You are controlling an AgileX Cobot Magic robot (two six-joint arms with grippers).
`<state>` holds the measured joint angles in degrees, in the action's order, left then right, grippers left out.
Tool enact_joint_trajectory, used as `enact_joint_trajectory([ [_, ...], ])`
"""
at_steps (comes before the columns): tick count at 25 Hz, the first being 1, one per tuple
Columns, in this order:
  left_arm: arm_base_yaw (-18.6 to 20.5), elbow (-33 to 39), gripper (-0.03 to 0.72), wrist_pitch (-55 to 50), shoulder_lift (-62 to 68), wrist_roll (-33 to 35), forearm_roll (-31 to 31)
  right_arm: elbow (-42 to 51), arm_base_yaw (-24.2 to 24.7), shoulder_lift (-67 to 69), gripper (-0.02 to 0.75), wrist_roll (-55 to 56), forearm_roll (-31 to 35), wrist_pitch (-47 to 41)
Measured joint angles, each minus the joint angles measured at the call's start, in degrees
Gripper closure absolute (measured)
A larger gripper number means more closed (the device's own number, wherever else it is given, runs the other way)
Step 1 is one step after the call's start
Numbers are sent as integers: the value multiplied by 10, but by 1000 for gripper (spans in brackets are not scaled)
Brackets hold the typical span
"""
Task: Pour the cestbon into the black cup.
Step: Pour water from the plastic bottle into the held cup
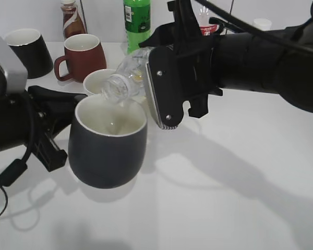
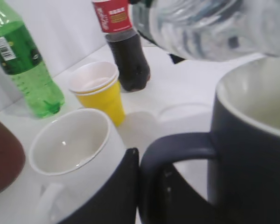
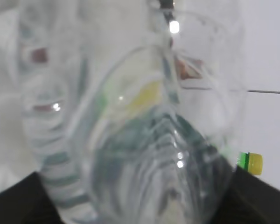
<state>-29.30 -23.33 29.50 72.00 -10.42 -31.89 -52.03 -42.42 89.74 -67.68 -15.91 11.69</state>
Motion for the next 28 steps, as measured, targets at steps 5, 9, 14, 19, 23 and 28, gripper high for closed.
enact_joint_trajectory([
  [5, -5, 0, 645, -1, 0, 0, -1, 0, 4, 0, 276, -92, 75, 16],
  [9, -5, 0, 645, -1, 0, 0, -1, 0, 5, 1, 276, -155, 114, 52],
  [14, -5, 0, 645, -3, 0, 0, -1, 0, 5, 11, 276, -198, 121, 67],
  [19, -5, 0, 645, -4, 0, 0, 0, 0, 5, 13, 276, -219, 122, 75],
  [23, -5, 0, 645, -5, 0, 0, 0, 0, 7, 13, 276, -236, 123, 90],
  [28, -5, 0, 645, -7, 0, 0, 0, 0, 7, 13, 276, -276, 142, 121],
])
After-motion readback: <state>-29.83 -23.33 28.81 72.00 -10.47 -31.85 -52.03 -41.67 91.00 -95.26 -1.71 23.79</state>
